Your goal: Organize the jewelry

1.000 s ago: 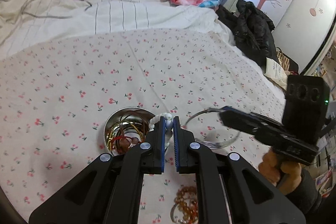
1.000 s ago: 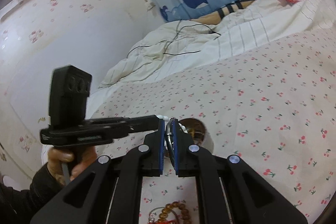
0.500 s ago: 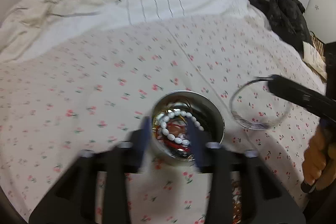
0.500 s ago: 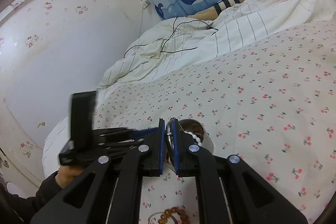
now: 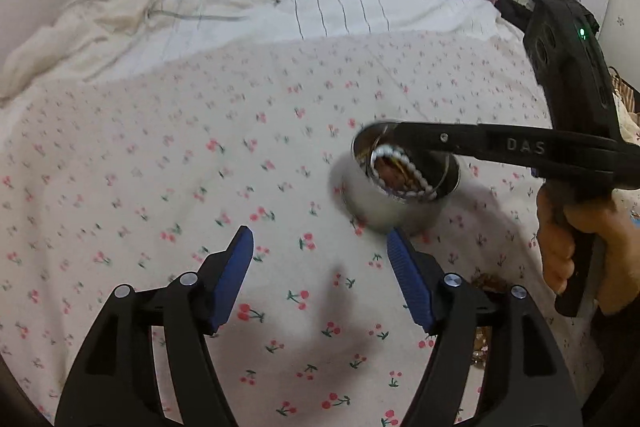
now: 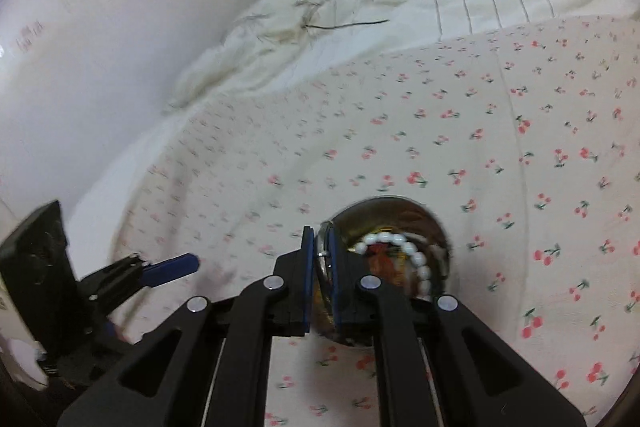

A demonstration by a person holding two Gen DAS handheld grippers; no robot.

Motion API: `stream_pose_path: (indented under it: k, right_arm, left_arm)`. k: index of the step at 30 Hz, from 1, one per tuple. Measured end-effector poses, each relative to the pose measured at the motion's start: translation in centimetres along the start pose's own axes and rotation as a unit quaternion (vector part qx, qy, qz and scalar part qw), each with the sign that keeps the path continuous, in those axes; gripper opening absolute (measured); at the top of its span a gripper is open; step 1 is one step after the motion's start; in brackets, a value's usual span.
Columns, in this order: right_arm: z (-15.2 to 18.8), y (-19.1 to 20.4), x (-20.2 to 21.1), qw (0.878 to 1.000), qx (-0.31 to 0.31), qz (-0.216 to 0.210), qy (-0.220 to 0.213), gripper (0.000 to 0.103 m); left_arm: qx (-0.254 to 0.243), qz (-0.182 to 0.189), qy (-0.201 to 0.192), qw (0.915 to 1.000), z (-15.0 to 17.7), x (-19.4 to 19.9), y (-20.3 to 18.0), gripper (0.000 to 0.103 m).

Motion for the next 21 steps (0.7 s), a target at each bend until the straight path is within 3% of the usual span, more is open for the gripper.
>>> stream_pose_path:
  k: [1, 2, 3, 8, 21]
  right_arm:
    - [0.0, -0.2, 0.0, 1.0, 0.004, 0.012, -0.002, 0.021]
    - [-0.2, -0.3, 0.1, 1.0, 0.008, 0.022, -0.006, 0.043]
    - [-0.4, -0.3, 0.4, 0.999, 0.019, 0.038, -0.011, 0.052]
    - [-1.2, -0.4, 1.9, 0.997, 0.038, 0.069, -0.027, 0.054]
    - [1.3, -0.4, 4.1, 0.999, 0.019, 0.043, -0.025, 0.056]
  left_arm:
    - [0.001, 0.003, 0.002, 1.0, 0.1, -0.1, 0.0, 0.066]
    - [-0.002, 0.008, 0.005, 1.0, 0.3, -0.1, -0.2, 0.066]
    - [-0.005, 0.009, 0.005, 0.9999, 0.4, -0.1, -0.4, 0.066]
    - [-0.015, 0.011, 0.004, 0.9998, 0.6, 0.0, -1.0, 0.066]
    - [-0.065, -0.04, -0.017, 0.9969, 0.7, 0.4, -2.5, 0.071]
Point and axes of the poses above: each gripper's, at about its wrist camera, not at the fingertips, and x roughly against the way its jaws point, y to its left, z to its underside, the point moved 7 cm from there along -x, roughly the way its jaws point, and after that the axes turned 4 degrees about x, right-handed, at the moved point
